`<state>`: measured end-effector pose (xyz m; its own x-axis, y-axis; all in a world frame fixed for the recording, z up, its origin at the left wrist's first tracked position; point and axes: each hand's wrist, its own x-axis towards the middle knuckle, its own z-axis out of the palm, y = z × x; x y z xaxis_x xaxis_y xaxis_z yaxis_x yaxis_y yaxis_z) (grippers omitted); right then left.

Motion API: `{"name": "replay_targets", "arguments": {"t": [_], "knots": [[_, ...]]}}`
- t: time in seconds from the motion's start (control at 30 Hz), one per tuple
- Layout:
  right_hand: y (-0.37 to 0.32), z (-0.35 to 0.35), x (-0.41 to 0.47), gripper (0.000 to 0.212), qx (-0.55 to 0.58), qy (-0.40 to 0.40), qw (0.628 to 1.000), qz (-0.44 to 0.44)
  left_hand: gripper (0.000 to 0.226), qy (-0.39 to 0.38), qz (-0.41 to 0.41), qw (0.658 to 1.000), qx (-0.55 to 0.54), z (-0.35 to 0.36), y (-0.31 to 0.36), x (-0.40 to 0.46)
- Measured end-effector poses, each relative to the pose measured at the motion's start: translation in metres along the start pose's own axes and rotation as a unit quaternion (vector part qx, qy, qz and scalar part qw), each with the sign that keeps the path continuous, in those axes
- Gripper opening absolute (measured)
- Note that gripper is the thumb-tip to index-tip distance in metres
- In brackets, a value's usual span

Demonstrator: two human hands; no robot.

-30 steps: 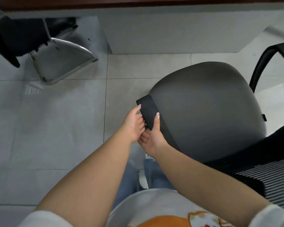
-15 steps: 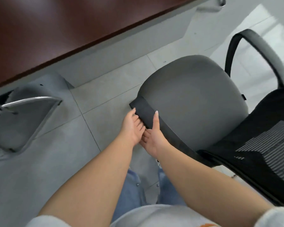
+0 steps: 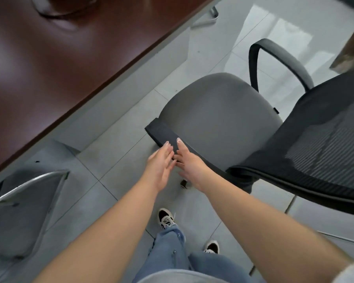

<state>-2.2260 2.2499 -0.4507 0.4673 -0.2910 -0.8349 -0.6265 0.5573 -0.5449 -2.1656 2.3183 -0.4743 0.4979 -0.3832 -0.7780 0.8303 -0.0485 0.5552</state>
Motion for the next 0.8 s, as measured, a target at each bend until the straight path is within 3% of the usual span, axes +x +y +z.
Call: {"name": "replay_targets", "arguments": {"t": [0.23,0.57,0.8], "knots": [[0.038,-0.036,-0.055,0.054,0.095,0.029,0.991,-0.087,0.020,-0.003,0.091,0.996,-0.008,0.023,-0.029,-0.077],[0.060,-0.110,-0.221,0.044,0.104,-0.084,0.946,-0.294,0.021,-0.060,0.287,0.952,-0.090,0.076,-0.079,-0.229],[0.054,-0.165,-0.267,0.034,0.116,0.001,0.920,-0.374,0.021,-0.121,0.313,0.941,-0.040,0.122,-0.095,-0.283]]}}
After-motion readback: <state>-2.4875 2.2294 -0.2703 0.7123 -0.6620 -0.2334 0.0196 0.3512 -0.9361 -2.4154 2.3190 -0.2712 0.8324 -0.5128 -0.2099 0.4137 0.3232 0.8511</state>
